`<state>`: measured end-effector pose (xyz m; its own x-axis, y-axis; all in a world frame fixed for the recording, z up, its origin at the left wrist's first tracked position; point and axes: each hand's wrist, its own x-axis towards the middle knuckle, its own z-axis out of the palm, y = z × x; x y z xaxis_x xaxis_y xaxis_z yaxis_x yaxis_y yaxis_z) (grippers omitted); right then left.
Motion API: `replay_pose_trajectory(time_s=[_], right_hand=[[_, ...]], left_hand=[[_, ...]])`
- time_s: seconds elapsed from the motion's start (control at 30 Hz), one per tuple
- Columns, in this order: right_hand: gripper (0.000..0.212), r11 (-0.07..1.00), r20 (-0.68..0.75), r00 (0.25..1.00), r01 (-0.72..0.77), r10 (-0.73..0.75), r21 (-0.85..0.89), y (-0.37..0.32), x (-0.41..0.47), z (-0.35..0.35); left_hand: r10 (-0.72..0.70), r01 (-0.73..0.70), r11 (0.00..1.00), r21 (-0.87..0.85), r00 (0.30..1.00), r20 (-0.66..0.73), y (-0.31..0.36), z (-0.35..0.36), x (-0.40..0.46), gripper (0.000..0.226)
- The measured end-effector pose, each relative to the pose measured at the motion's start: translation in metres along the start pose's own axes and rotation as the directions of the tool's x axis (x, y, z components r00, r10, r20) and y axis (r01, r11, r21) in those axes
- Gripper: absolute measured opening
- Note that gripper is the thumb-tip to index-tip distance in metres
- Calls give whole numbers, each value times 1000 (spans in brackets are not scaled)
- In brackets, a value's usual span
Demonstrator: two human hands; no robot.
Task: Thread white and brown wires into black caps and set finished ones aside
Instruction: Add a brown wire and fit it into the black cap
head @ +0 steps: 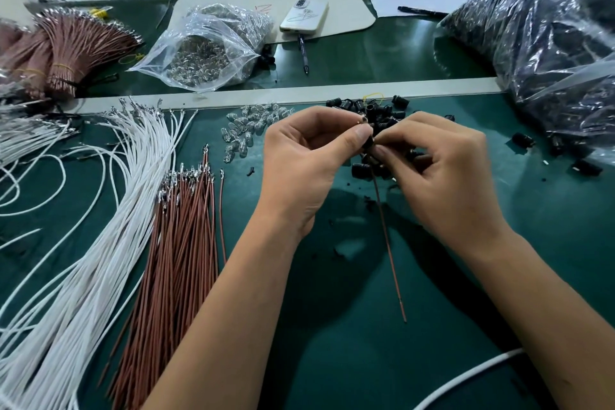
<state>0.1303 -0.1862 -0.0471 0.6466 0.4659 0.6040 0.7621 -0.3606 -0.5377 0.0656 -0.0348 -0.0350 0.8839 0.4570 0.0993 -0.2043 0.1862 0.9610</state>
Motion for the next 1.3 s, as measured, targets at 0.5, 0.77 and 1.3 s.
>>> replay_pose_trajectory(time_s=[0.5, 0.77, 1.3], right_hand=[[8, 998, 75, 995, 59, -59, 6, 4, 0, 2], [4, 999, 58, 998, 4, -6, 40, 3, -2, 1], [9, 985, -61, 998, 4, 7, 173, 9, -3, 5]], left_hand=[[-88, 92, 990, -102, 995, 41, -2, -4, 3, 10], [-23, 24, 999, -46, 999, 34, -3, -4, 3, 13], [52, -47, 997, -68, 996, 70, -3, -5, 4, 16]])
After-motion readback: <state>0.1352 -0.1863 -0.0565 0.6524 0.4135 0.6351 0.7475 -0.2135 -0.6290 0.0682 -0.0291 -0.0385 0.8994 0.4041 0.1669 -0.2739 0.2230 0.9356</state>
